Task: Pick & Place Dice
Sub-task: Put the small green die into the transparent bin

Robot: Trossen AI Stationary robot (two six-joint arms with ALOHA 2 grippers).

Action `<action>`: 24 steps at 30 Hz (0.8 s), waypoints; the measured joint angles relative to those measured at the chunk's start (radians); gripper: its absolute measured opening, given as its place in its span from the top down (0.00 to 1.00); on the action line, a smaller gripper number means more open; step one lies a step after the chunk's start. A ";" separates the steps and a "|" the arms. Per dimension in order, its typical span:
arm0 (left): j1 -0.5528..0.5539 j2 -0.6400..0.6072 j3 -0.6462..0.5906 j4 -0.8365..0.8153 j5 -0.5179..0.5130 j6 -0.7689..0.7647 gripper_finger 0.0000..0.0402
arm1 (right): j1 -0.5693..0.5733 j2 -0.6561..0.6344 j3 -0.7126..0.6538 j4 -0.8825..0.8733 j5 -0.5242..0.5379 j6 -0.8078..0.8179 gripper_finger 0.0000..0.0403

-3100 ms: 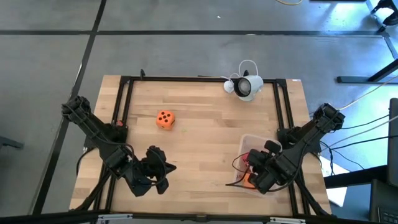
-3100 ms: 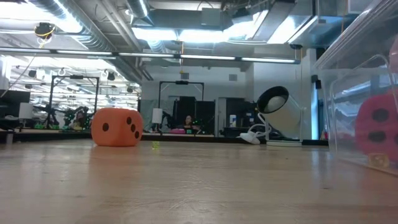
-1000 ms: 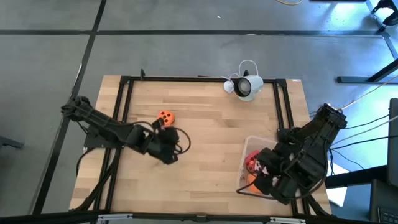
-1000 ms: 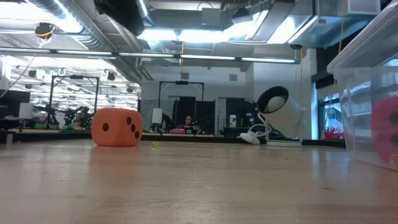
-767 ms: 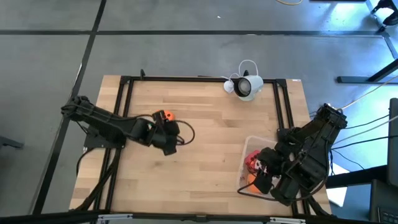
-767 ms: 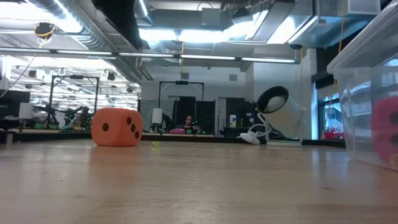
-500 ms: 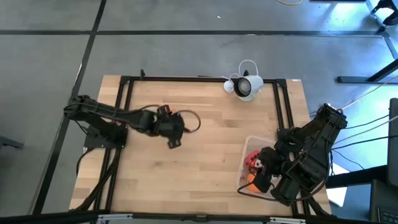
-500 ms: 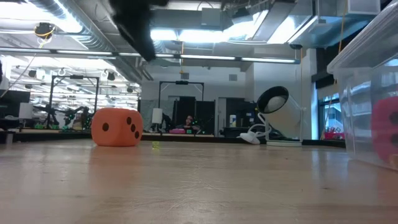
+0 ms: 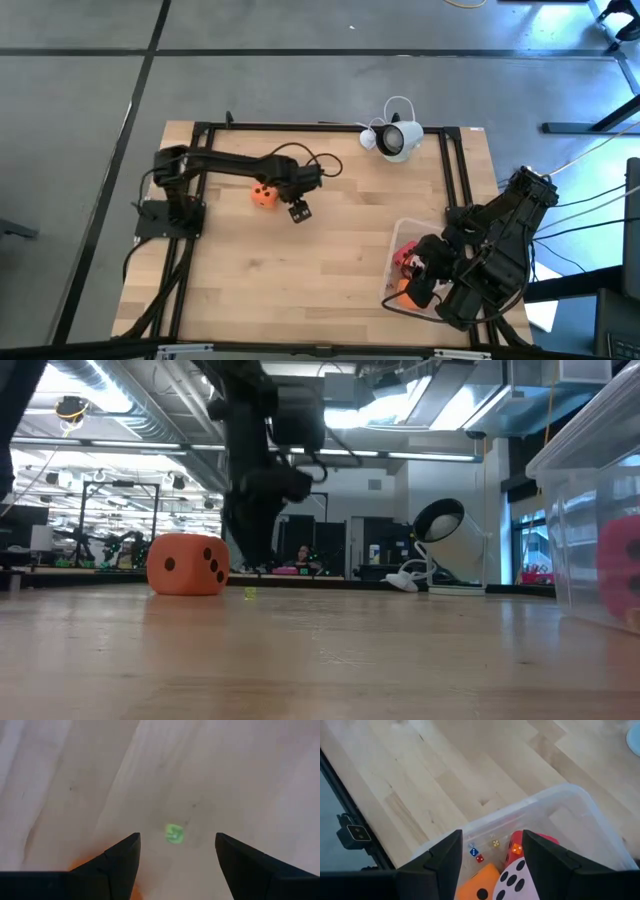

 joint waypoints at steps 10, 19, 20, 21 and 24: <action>0.002 0.062 0.000 0.007 -0.019 0.295 0.37 | 0.000 0.000 0.000 0.004 -0.003 0.000 0.50; 0.003 0.062 0.000 0.001 0.011 0.404 0.37 | 0.000 0.000 0.000 0.004 -0.002 -0.003 0.50; 0.003 0.062 0.000 0.007 0.010 0.408 0.37 | 0.000 0.000 0.000 0.004 -0.001 -0.004 0.50; 0.003 0.062 0.000 0.014 0.010 0.410 0.37 | 0.000 0.000 0.000 0.004 0.000 -0.004 0.50; 0.011 0.062 0.000 0.033 0.010 0.410 0.37 | 0.000 0.000 0.000 0.004 0.001 -0.004 0.50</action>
